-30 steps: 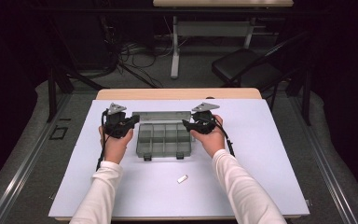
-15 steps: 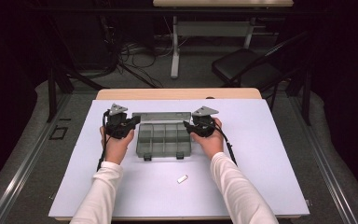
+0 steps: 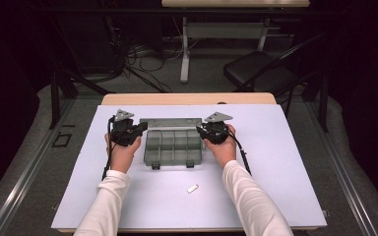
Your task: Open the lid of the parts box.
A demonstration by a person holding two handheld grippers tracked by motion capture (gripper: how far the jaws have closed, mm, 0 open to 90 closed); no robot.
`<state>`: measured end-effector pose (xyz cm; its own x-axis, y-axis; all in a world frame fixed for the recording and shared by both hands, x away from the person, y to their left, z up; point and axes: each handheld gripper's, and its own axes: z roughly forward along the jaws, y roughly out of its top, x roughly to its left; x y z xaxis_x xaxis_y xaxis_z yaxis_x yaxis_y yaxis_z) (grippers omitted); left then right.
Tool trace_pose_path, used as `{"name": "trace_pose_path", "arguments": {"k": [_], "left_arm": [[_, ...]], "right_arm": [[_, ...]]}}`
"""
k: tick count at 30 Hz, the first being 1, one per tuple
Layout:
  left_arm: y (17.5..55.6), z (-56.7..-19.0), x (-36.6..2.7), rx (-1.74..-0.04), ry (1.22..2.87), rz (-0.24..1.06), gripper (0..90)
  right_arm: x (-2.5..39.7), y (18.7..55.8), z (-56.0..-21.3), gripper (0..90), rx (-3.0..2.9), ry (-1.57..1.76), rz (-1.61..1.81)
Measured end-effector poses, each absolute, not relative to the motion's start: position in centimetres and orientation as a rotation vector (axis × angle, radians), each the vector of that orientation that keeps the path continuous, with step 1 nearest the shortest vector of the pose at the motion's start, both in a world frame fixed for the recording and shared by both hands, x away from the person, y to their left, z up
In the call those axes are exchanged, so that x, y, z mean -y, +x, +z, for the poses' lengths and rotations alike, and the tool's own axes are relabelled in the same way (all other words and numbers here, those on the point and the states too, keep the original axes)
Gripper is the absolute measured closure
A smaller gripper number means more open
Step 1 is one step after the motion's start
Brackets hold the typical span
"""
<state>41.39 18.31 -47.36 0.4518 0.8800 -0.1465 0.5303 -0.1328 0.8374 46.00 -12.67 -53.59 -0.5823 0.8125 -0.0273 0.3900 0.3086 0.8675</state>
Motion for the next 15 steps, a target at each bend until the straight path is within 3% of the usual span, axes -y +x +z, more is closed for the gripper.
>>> {"name": "trace_pose_path", "arguments": {"k": [15], "left_arm": [[41.44,-47.51,-18.36,-1.213,1.8,0.484,90.0]], "right_arm": [[12.73,46.08,-53.66,77.9,-2.12,0.991,1.185]]}}
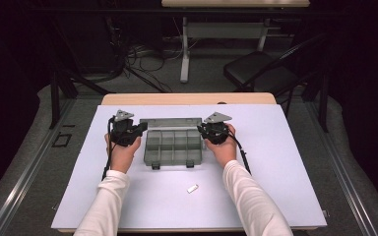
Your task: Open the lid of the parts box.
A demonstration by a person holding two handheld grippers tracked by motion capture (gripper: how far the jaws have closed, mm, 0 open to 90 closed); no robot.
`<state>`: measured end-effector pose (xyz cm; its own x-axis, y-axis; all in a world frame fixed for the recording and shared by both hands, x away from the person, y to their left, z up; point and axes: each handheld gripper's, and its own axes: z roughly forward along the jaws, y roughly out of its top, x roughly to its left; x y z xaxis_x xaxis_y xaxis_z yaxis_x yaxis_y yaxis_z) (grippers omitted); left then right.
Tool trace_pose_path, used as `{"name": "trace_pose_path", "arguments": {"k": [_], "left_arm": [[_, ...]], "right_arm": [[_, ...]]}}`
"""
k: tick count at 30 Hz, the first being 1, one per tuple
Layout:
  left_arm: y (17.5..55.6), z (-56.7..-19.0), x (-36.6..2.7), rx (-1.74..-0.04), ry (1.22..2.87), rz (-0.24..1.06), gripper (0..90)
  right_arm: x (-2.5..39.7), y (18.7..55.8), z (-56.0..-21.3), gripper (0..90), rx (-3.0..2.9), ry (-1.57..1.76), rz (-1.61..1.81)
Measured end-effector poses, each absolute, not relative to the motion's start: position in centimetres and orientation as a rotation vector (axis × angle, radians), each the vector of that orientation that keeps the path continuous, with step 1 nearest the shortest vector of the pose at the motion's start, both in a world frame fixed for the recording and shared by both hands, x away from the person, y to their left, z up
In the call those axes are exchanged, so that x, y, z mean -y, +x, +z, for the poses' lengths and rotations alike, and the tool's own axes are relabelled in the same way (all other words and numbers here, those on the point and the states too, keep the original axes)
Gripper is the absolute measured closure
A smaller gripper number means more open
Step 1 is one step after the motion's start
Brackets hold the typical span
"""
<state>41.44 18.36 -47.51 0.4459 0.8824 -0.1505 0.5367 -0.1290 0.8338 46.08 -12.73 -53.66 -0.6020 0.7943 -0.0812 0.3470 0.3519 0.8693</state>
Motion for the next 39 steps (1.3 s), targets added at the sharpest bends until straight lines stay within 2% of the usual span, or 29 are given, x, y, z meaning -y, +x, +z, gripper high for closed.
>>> {"name": "trace_pose_path", "arguments": {"k": [10,20,28,39], "left_arm": [[41.4,-47.6,-18.7,-1.21,1.807,0.472,89.7],[40.8,-48.5,-18.8,-1.206,1.861,0.443,80.0],[40.5,-49.2,-18.9,-1.23,1.885,0.443,64.7],[40.8,-51.1,-18.9,-1.221,1.891,0.473,35.0]], "right_arm": [[12.7,46.1,-53.7,80.3,-2.128,0.965,1.175],[12.9,46.1,-53.7,80.3,-2.136,0.968,1.184],[12.9,46.1,-53.6,80.3,-2.141,0.973,1.186],[13.0,46.1,-53.6,80.2,-2.14,0.975,1.19]]}}
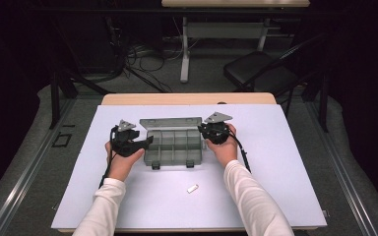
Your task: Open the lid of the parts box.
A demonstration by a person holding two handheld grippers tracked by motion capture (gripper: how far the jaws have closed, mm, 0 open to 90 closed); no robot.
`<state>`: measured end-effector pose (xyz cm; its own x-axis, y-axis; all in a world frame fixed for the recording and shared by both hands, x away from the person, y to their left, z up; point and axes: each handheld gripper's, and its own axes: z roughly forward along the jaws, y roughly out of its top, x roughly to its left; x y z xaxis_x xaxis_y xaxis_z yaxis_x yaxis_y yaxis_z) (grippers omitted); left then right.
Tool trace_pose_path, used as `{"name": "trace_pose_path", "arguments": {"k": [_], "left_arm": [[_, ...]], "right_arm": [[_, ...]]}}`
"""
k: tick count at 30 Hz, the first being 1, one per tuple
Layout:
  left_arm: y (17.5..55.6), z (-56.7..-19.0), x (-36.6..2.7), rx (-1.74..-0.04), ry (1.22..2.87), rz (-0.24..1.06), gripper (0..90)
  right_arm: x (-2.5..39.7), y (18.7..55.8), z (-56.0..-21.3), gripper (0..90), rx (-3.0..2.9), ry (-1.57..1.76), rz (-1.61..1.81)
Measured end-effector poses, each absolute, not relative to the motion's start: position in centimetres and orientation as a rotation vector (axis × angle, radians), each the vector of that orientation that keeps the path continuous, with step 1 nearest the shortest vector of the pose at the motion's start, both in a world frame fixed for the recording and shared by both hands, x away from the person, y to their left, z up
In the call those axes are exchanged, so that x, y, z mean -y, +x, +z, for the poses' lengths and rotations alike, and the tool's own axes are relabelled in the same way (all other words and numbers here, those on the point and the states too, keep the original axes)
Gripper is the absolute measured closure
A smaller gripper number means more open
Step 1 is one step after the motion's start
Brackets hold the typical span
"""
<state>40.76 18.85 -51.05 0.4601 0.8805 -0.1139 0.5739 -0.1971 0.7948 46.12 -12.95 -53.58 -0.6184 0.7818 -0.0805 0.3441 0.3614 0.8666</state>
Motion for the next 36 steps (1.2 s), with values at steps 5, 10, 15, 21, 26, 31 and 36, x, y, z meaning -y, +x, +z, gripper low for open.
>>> {"name": "trace_pose_path", "arguments": {"k": [5,10,15,21,26,31,36], "left_arm": [[40.9,-51.7,-19.1,-1.223,1.896,0.441,32.8],[40.8,-52.7,-19.3,-1.219,1.934,0.42,32.0],[40.8,-53.5,-19.3,-1.206,1.971,0.414,28.6],[41.0,-54.0,-19.2,-1.163,2.018,0.426,26.3],[41.1,-54.3,-19.2,-1.144,2.054,0.439,26.3],[41.1,-54.9,-18.8,-1.107,2.102,0.478,28.1],[41.3,-55.6,-18.5,-1.06,2.141,0.491,30.5]], "right_arm": [[13.0,46.1,-53.6,80.2,-2.14,0.976,1.194],[13.0,46.1,-53.6,80.2,-2.14,0.985,1.199],[13.0,46.1,-53.5,80.2,-2.141,0.985,1.198],[13.0,46.1,-53.5,80.2,-2.14,0.984,1.2],[13.0,46.1,-53.5,80.3,-2.14,0.988,1.199],[13.0,46.1,-53.5,80.3,-2.136,0.989,1.204],[13.0,46.1,-53.5,80.3,-2.137,0.994,1.204]]}}
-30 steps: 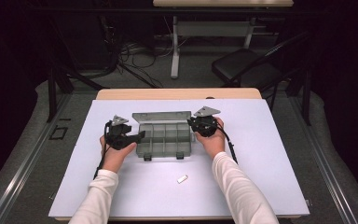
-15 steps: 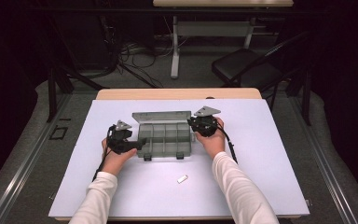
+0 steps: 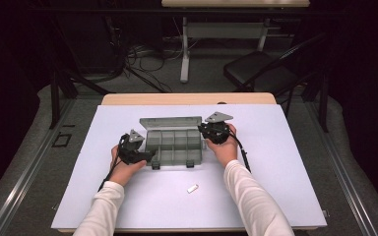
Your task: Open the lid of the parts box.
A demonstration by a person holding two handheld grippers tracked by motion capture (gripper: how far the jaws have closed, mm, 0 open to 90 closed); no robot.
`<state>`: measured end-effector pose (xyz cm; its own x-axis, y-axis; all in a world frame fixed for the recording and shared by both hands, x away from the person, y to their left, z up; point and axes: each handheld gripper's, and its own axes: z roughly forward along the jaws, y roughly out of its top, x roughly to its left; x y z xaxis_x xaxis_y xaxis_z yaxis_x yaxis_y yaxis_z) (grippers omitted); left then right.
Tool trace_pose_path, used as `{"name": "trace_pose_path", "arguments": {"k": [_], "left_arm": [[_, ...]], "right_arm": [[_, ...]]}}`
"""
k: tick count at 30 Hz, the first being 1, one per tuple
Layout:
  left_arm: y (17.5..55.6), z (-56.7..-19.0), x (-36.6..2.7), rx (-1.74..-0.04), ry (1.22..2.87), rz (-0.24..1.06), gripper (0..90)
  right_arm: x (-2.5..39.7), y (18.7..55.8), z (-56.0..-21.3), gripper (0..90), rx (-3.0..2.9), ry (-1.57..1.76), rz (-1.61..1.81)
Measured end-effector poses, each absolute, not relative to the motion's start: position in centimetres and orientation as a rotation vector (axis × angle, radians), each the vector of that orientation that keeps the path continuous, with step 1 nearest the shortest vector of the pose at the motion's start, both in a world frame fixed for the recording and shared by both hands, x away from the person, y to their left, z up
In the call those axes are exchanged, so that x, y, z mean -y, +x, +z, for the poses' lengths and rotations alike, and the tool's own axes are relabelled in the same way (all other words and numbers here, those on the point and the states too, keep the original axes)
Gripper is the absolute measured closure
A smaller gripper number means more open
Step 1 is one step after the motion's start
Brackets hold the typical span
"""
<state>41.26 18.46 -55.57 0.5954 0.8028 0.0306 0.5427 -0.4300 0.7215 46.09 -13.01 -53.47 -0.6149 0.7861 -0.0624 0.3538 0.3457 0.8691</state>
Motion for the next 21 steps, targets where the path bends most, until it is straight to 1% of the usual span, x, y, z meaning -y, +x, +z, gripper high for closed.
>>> {"name": "trace_pose_path", "arguments": {"k": [10,13,21], "left_arm": [[42.0,-56.5,-18.7,-1.042,2.132,0.44,30.9],[42.3,-56.7,-19.0,-1.017,2.121,0.392,32.7],[42.5,-56.7,-19.1,-1.004,2.126,0.375,34.1]], "right_arm": [[13.0,46.1,-53.4,80.3,-2.134,0.997,1.21],[13.0,46.1,-53.4,80.3,-2.134,0.995,1.212],[13.0,46.1,-53.4,80.2,-2.134,0.999,1.216]]}}
